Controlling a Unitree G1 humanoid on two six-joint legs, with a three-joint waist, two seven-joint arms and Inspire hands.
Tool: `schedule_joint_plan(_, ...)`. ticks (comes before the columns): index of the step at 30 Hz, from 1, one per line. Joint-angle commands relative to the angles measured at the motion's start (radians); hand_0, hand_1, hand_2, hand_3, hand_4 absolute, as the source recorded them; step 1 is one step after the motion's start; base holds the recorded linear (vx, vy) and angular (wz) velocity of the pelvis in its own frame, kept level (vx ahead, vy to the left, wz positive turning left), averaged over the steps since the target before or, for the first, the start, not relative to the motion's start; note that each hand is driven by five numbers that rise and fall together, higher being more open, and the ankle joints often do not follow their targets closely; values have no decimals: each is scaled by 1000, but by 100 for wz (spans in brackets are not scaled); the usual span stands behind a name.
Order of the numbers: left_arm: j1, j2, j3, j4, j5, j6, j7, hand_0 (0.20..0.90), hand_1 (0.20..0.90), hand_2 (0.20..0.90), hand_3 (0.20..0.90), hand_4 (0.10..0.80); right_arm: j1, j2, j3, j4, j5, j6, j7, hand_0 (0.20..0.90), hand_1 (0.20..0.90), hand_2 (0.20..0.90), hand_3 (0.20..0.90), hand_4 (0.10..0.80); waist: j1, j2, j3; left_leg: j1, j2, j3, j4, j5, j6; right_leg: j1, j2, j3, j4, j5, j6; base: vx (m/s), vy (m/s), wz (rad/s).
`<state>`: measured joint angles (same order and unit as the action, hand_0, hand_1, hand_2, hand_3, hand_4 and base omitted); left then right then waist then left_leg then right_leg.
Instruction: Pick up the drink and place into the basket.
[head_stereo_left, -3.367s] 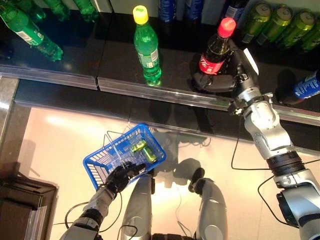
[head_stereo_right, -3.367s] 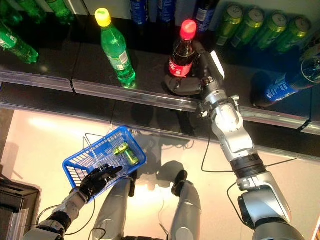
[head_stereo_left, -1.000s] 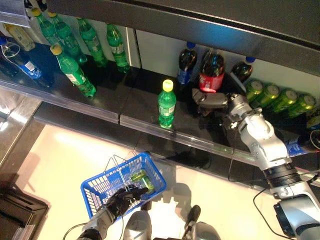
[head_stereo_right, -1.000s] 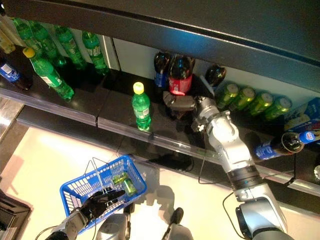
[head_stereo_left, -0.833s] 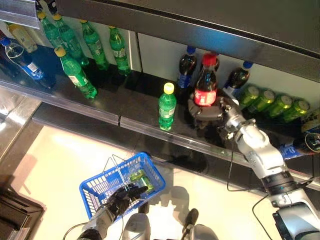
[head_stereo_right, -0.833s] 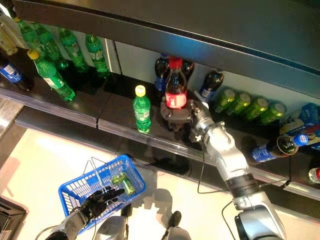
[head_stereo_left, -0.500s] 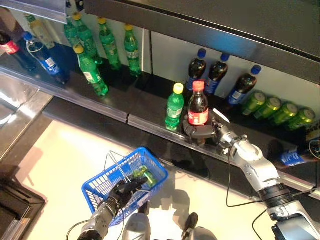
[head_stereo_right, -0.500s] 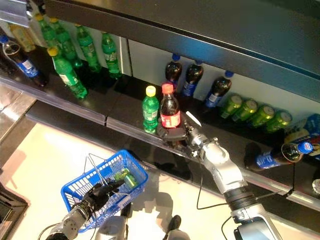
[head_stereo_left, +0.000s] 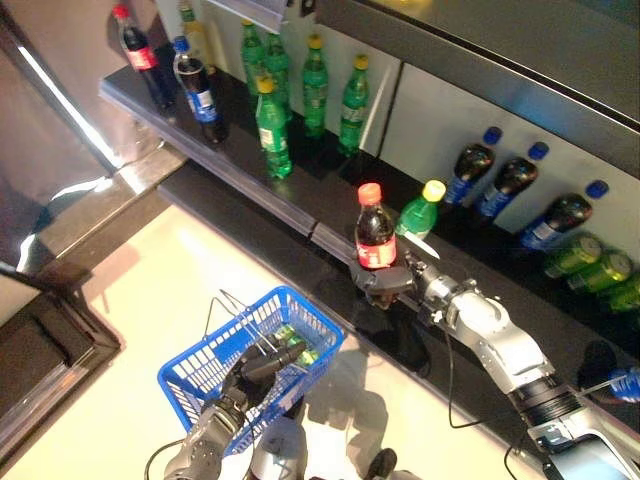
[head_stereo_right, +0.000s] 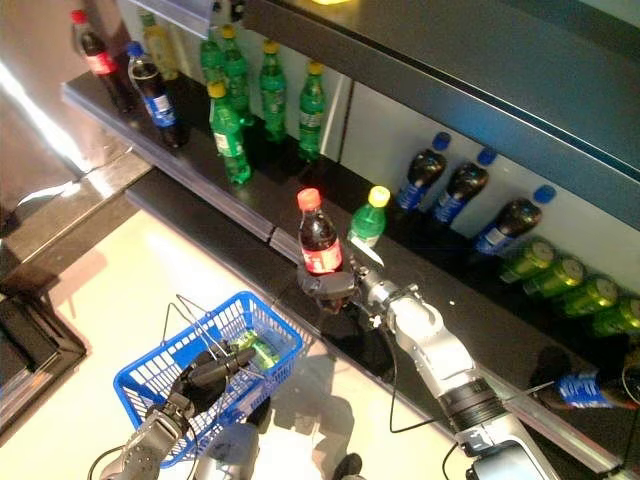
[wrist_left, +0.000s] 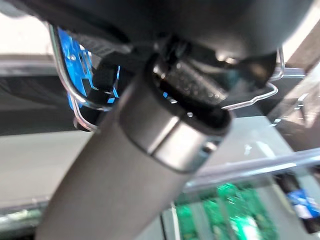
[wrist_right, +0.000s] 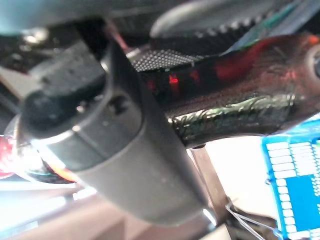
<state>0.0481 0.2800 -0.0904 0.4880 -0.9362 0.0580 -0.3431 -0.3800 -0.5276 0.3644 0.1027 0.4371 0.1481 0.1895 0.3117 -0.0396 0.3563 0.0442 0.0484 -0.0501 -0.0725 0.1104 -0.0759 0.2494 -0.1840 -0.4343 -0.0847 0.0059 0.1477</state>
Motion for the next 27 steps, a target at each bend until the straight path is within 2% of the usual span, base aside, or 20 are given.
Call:
schedule_joint_plan(1,-43,34,-69,-247,-109,-90,-201,300,300,300,200,100,-23,26,22,-128,56,-197,-35,300,300,300,200,100,18,-19,-256,51,24,22,-15,-34,3,-54,17,2,79,11,-54,0,-12,18)
schedule_joint_plan(6,-44,50,-72,-332,-147,-75,-228,300,300,300,200,100,-26,42,44,-137,72,-243,-54,300,300,300,200,100,33,-27,-259,49,19,0,-15,-33,5,-50,22,6,75,11,-53,2,-5,24)
schedule_joint_plan(10,-50,66,-91,-450,-170,-57,-237,300,300,300,200,100,-20,88,69,-128,73,-313,-79,300,300,300,200,100,56,-29,-260,43,18,-21,-15,-29,6,-46,25,2,76,10,-52,0,-6,3)
schedule_joint_plan(16,-66,86,-114,-579,-188,-31,-272,300,300,300,200,100,-19,145,85,-133,57,-401,-168,300,300,300,200,100,82,-30,-260,31,16,-50,-15,-26,6,-46,28,-6,80,6,-52,-8,-18,6)
schedule_joint_plan(22,-87,109,-129,-713,-215,13,-301,300,300,300,200,100,-25,179,103,-118,54,-408,-205,300,300,300,200,100,107,-33,-259,17,14,-80,-15,-22,7,-54,26,-15,97,-2,-53,-5,-6,4)
schedule_joint_plan(27,-107,138,-150,-813,-235,39,-354,300,300,300,200,100,-50,169,155,-88,58,-385,-165,300,300,300,200,100,138,-46,-253,12,12,-107,-15,-24,4,-51,29,-19,99,-7,-55,-3,-40,0)
